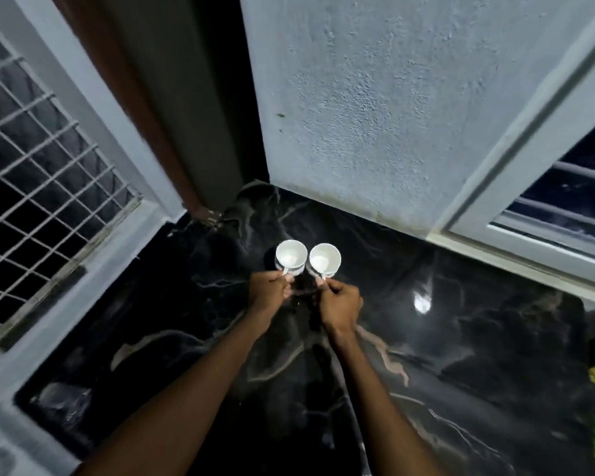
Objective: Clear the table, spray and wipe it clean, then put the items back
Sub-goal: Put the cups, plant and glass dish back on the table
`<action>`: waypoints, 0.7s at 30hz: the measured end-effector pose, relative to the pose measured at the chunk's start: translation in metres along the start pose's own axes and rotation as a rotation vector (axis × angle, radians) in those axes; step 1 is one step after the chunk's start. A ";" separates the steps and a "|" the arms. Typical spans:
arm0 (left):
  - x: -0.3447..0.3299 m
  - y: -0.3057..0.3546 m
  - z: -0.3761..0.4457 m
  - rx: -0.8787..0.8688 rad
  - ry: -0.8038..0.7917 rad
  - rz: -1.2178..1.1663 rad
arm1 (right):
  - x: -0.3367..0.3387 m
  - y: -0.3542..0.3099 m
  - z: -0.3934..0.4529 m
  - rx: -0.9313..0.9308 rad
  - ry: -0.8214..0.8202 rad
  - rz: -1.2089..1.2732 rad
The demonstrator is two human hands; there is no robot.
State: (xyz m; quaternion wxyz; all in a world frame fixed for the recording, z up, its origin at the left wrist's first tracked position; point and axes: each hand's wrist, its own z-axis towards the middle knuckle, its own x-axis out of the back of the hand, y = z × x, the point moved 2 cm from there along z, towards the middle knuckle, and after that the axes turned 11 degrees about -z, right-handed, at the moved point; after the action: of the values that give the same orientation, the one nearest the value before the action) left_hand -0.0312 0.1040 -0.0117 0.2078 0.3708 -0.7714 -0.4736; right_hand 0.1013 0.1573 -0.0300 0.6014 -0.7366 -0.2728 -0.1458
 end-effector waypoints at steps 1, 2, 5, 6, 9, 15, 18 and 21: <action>0.004 0.003 0.013 0.018 0.007 -0.005 | -0.013 -0.005 0.006 -0.013 -0.006 0.001; 0.008 0.007 0.027 0.032 0.014 -0.009 | -0.027 -0.011 0.013 -0.030 -0.013 0.011; 0.023 0.018 0.064 0.043 0.057 -0.002 | -0.061 -0.032 0.029 -0.047 -0.025 0.016; 0.028 0.021 0.075 0.040 0.066 -0.001 | -0.071 -0.038 0.034 -0.049 -0.026 0.005; 0.044 0.028 0.115 0.046 0.048 0.028 | -0.102 -0.051 0.050 -0.088 -0.022 -0.020; 0.060 0.046 0.178 0.022 -0.028 0.082 | -0.146 -0.069 0.079 -0.182 0.046 -0.009; 0.062 0.054 0.195 0.017 -0.076 0.085 | -0.163 -0.070 0.095 -0.215 0.093 -0.012; 0.063 0.058 0.212 -0.001 -0.128 0.118 | -0.176 -0.074 0.109 -0.263 0.113 -0.018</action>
State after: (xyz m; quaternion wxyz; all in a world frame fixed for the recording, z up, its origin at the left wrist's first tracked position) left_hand -0.2360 0.1943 -0.0607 0.1857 0.2936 -0.8034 -0.4836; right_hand -0.0962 0.2320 -0.0915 0.5126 -0.7973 -0.2238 -0.2269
